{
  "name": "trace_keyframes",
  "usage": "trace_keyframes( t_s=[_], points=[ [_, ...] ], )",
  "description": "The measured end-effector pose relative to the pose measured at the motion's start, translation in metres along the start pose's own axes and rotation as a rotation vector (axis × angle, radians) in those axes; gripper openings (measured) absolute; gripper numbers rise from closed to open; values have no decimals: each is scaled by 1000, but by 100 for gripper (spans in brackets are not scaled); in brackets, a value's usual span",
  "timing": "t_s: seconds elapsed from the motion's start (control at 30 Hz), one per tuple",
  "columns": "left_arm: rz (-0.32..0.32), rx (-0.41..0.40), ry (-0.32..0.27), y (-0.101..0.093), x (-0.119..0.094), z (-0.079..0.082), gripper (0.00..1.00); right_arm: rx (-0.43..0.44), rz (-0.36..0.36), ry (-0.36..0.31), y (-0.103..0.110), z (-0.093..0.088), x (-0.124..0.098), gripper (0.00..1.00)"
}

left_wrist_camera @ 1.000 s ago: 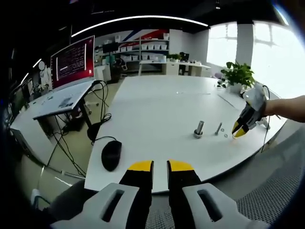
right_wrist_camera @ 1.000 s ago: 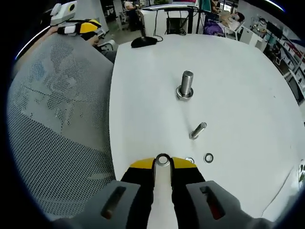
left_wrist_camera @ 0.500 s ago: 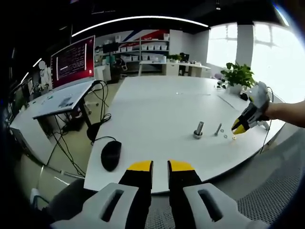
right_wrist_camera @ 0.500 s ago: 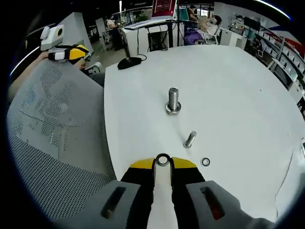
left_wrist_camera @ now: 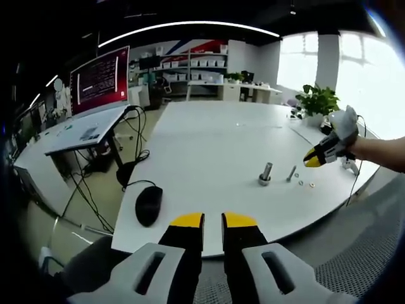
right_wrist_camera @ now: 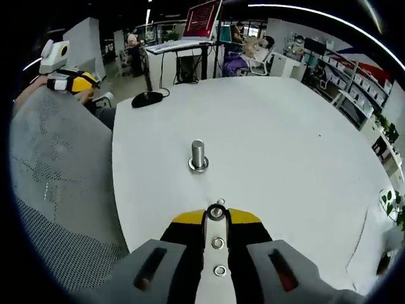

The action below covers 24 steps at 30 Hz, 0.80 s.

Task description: Place the washer onto the threaded stud by aligning its center hole with the stud, sliding it down to the base, and recovering from edge contact or off-axis alignment until the washer reaches the visible bottom stop.

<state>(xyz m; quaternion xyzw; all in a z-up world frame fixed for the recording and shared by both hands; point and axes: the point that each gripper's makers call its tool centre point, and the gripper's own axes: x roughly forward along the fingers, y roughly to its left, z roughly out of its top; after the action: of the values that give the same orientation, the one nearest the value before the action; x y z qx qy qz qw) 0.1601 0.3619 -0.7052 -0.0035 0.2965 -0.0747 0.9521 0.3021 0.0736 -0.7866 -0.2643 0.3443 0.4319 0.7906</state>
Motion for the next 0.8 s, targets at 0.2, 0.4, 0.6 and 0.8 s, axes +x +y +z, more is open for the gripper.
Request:
trace_keyframes(
  t_s=[0.2,0.4,0.6,0.8],
  points=[
    [0,-12,-3,1,0,0,8,-54,30,44,-2,3,9,13],
    [-5,-12,-6,0,0,1,8,-101,68,95,-4,5,14,13],
    [-1,-19,-9,1,0,1,8,-161,107,152,3,5,17,13],
    [2,-20,-9,1,0,1,8,-224,131,213,7,1,20,13]
  ],
)
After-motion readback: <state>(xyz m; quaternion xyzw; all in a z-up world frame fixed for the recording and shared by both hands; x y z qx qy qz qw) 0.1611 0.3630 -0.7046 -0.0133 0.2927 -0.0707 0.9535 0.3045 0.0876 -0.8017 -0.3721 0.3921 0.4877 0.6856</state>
